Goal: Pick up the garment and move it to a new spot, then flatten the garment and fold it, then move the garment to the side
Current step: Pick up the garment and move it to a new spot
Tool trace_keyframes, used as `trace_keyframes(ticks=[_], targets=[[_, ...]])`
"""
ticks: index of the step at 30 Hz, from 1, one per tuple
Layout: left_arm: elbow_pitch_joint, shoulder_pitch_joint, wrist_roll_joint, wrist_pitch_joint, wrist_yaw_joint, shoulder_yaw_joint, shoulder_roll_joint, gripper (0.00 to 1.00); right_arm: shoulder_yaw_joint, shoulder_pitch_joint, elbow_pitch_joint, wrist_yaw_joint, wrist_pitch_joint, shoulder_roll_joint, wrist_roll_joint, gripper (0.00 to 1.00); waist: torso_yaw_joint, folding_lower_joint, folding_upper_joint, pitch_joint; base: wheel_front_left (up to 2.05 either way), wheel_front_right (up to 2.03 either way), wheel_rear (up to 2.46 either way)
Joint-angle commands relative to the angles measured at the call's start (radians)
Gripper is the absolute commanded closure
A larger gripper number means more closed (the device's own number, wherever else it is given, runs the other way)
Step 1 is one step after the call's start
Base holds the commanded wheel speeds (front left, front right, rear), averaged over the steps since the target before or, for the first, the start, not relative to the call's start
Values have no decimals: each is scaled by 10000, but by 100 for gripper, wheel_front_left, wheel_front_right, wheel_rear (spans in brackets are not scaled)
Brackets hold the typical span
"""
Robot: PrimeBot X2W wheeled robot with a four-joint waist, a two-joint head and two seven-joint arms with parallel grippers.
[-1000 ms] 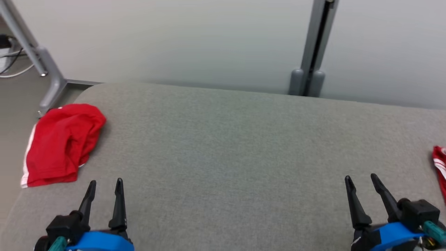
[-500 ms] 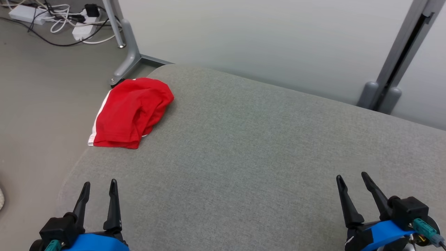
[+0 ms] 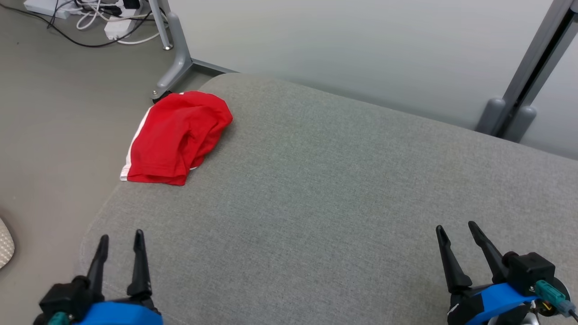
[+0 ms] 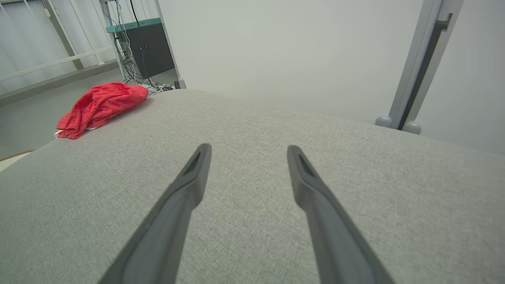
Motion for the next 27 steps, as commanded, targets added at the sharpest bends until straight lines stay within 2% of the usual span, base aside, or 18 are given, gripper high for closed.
trace_keyframes(ticks=[1, 5, 10, 14, 19, 27], targets=[[-219, -325, -154, 118, 74, 161, 73, 0, -17, -173, -76, 2, -24, -105, -15, 0, -49, 0, -1, 106, 0, 0, 0], [-968, -885, -503, 828, 257, 601, 409, 0, -9, -399, -289, 2, 85, -234, -134, 0, -254, 0, -1, 566, 0, 0, 0], [-1402, -2070, -899, 2106, 490, 1170, 1161, 0, 130, -795, -619, 2, 128, -455, -362, 0, -762, 0, -1, 1391, 0, 0, 0], [-1045, -2797, -1210, 2798, 490, 1462, 1609, 0, 244, -1071, -732, 2, 168, -507, -426, 0, -1188, 0, -1, 1898, 0, 0, 0], [-98, -3820, -1582, 3870, 369, 1767, 2432, 0, 592, -1567, -989, 2, 289, -627, -531, 0, -2010, 0, -1, 2882, 0, 0, 0], [1441, -4180, -2274, 5124, 842, 2710, 3372, 0, 1210, -2465, -1386, 2, 264, -601, -580, 0, -3674, 0, -1, 4264, 0, 0, 0]])
